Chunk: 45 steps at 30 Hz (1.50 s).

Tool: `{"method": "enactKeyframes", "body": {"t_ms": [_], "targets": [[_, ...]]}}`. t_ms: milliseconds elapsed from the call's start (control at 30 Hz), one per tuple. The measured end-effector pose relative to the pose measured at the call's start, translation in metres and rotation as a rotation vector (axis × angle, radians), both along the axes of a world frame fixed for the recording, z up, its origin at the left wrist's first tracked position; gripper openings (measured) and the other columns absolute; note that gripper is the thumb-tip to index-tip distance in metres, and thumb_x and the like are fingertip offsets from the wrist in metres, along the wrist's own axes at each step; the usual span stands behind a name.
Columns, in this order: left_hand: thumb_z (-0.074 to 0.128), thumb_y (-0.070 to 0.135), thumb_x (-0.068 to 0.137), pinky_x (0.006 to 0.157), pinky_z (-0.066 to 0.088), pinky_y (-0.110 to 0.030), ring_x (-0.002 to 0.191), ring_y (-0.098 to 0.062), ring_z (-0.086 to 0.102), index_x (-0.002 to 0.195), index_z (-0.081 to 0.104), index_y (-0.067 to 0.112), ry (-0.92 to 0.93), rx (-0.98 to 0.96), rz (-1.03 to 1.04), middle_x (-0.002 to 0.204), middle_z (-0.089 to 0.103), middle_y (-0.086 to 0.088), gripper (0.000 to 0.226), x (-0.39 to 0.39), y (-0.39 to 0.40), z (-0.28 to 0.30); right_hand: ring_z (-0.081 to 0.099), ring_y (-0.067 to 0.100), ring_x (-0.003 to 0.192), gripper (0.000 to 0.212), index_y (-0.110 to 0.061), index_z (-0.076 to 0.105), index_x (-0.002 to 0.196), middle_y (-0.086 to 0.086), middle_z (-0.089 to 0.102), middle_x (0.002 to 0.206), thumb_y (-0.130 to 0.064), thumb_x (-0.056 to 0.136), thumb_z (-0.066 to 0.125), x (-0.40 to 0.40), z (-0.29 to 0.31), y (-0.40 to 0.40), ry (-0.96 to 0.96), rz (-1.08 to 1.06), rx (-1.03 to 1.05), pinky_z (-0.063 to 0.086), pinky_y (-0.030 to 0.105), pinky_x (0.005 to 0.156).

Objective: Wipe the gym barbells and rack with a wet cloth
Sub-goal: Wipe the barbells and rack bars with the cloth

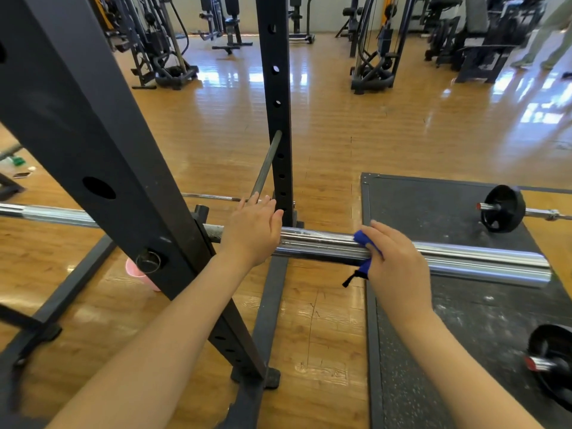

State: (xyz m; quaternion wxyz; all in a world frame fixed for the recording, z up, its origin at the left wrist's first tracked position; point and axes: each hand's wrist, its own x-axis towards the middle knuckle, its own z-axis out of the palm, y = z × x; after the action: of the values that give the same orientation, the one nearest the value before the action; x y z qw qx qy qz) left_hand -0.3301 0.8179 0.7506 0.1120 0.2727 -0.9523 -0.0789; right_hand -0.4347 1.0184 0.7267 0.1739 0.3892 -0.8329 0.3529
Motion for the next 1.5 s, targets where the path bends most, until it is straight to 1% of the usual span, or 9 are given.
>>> {"method": "enactKeyframes", "body": {"t_ms": [133, 367, 500, 633, 900, 1000, 1100, 1233, 1500], "targets": [[0.012, 0.038, 0.089, 0.116, 0.012, -0.036, 0.141, -0.022, 0.026, 0.138, 0.045, 0.007, 0.023, 0.012, 0.015, 0.146, 0.041, -0.009, 0.067, 0.0, 0.001, -0.001, 0.065, 0.034, 0.1, 0.023, 0.0, 0.072, 0.099, 0.017, 0.07, 0.103, 0.01, 0.079, 0.066, 0.007, 0.003, -0.02, -0.032, -0.046, -0.037, 0.046, 0.037, 0.087], [0.019, 0.033, 0.1, 0.116, 0.011, -0.036, 0.142, -0.022, 0.025, 0.14, 0.043, 0.007, 0.0, 0.033, 0.026, 0.147, 0.039, -0.009, 0.053, 0.001, 0.001, -0.001, 0.065, 0.031, 0.1, 0.039, -0.001, 0.069, 0.105, 0.015, 0.068, 0.109, 0.014, 0.07, 0.072, 0.029, -0.003, -0.037, 0.043, 0.166, 0.052, 0.047, 0.034, 0.087], [0.011, 0.038, 0.089, 0.116, 0.012, -0.035, 0.142, -0.022, 0.025, 0.139, 0.043, 0.008, 0.011, 0.044, 0.022, 0.147, 0.04, -0.009, 0.067, 0.002, 0.003, 0.001, 0.067, 0.033, 0.096, 0.026, 0.001, 0.07, 0.101, 0.017, 0.068, 0.107, 0.005, 0.08, 0.057, 0.007, -0.003, 0.008, 0.103, -0.01, -0.029, 0.048, 0.038, 0.085], [0.025, 0.028, 0.102, 0.116, 0.013, -0.035, 0.141, -0.022, 0.026, 0.139, 0.044, 0.008, 0.029, 0.057, 0.026, 0.146, 0.042, -0.009, 0.046, 0.001, 0.004, 0.001, 0.067, 0.035, 0.093, 0.027, 0.003, 0.071, 0.1, 0.019, 0.069, 0.102, -0.002, 0.08, 0.054, 0.002, -0.005, 0.005, 0.057, -0.127, -0.085, 0.049, 0.039, 0.083], [0.028, 0.026, 0.102, 0.115, 0.018, -0.039, 0.14, -0.025, 0.029, 0.135, 0.046, 0.003, 0.057, 0.041, 0.021, 0.142, 0.046, -0.012, 0.044, 0.002, 0.007, 0.003, 0.064, 0.032, 0.102, 0.035, -0.001, 0.069, 0.105, 0.016, 0.067, 0.11, 0.012, 0.073, 0.07, 0.025, -0.008, -0.025, 0.064, 0.135, 0.02, 0.054, 0.044, 0.086], [0.02, 0.035, 0.095, 0.115, 0.017, -0.043, 0.14, -0.029, 0.028, 0.142, 0.036, 0.001, 0.105, -0.03, 0.037, 0.146, 0.04, -0.016, 0.06, 0.008, 0.008, -0.002, 0.064, 0.032, 0.103, 0.026, 0.0, 0.07, 0.104, 0.016, 0.067, 0.111, 0.003, 0.082, 0.057, 0.014, -0.013, 0.003, 0.124, 0.063, -0.039, 0.051, 0.043, 0.09], [0.025, 0.028, 0.093, 0.112, 0.023, -0.049, 0.137, -0.034, 0.033, 0.14, 0.038, -0.003, 0.165, -0.132, 0.0, 0.144, 0.041, -0.02, 0.058, 0.02, 0.016, -0.016, 0.065, 0.032, 0.1, 0.032, 0.0, 0.071, 0.103, 0.016, 0.068, 0.109, -0.01, 0.086, 0.045, 0.005, -0.012, 0.015, 0.099, -0.033, -0.082, 0.044, 0.035, 0.09], [0.025, 0.024, 0.094, 0.114, 0.018, -0.044, 0.14, -0.034, 0.025, 0.14, 0.035, -0.006, 0.197, -0.117, 0.002, 0.148, 0.033, -0.022, 0.056, 0.02, 0.017, -0.024, 0.066, 0.034, 0.097, 0.022, 0.001, 0.07, 0.102, 0.018, 0.069, 0.105, 0.002, 0.083, 0.061, 0.014, -0.006, -0.015, 0.052, -0.027, -0.104, 0.047, 0.036, 0.086], [0.02, 0.027, 0.094, 0.113, 0.02, -0.04, 0.138, -0.034, 0.031, 0.136, 0.041, -0.007, 0.143, -0.128, -0.034, 0.145, 0.037, -0.023, 0.058, 0.016, 0.012, -0.017, 0.061, 0.037, 0.109, 0.05, 0.002, 0.069, 0.105, 0.019, 0.066, 0.114, 0.022, 0.059, 0.075, 0.037, -0.02, -0.017, 0.186, 0.212, 0.029, 0.039, 0.049, 0.097]]}}
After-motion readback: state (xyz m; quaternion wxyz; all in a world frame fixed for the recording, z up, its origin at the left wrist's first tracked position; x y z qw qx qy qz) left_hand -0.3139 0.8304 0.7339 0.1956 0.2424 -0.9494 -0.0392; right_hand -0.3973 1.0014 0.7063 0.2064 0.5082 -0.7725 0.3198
